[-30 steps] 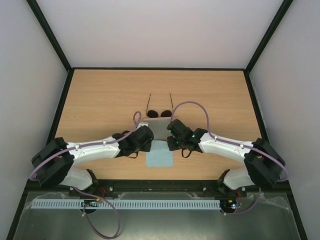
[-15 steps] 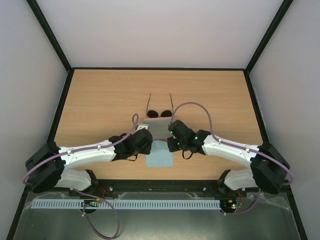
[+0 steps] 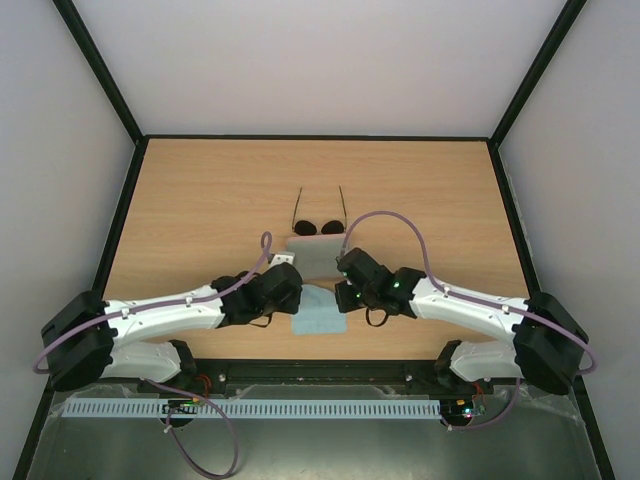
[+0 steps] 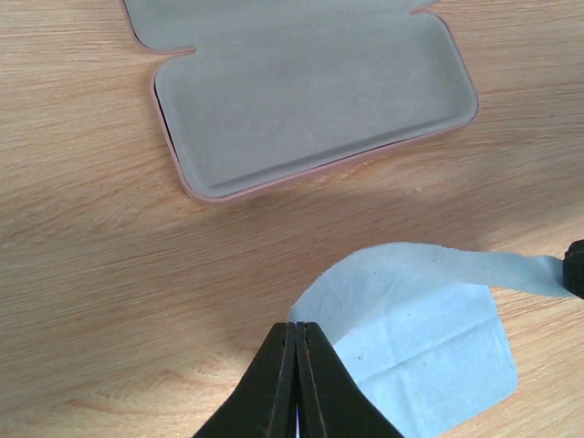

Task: Organize the sunglasses
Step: Fold the glasses cleaning cloth at the center of the board.

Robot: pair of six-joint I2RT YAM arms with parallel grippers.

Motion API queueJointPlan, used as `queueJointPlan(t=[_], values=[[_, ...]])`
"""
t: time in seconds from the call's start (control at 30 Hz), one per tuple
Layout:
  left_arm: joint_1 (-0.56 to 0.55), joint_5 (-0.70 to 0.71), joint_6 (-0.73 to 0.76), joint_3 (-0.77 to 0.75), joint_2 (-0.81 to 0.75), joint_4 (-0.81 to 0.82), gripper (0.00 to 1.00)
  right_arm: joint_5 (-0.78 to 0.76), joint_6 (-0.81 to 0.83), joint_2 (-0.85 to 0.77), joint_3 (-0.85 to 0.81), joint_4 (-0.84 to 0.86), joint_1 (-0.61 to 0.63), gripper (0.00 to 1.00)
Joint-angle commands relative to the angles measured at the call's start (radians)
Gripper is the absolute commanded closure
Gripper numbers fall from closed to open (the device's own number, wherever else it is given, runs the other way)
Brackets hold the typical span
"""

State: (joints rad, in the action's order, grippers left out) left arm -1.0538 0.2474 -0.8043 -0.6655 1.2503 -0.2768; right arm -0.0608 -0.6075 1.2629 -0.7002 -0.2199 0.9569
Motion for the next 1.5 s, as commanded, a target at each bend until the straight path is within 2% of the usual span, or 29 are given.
queueJointPlan(t=[0.0, 0.77, 1.47], values=[[-0.02, 0.027, -0.025, 0.026, -0.03, -0.036, 0.98, -0.006, -0.023, -0.041, 0.026, -0.052, 0.018, 0.99], [-0.163, 0.074, -0.131, 0.044, -0.09, -0.109, 0.98, -0.004, -0.084, -0.132, 0.077, -0.083, 0.071, 0.99], [-0.285, 0.111, -0.24, 0.069, -0.11, -0.142, 0.98, -0.035, -0.165, -0.169, 0.12, -0.082, 0.171, 0.99]])
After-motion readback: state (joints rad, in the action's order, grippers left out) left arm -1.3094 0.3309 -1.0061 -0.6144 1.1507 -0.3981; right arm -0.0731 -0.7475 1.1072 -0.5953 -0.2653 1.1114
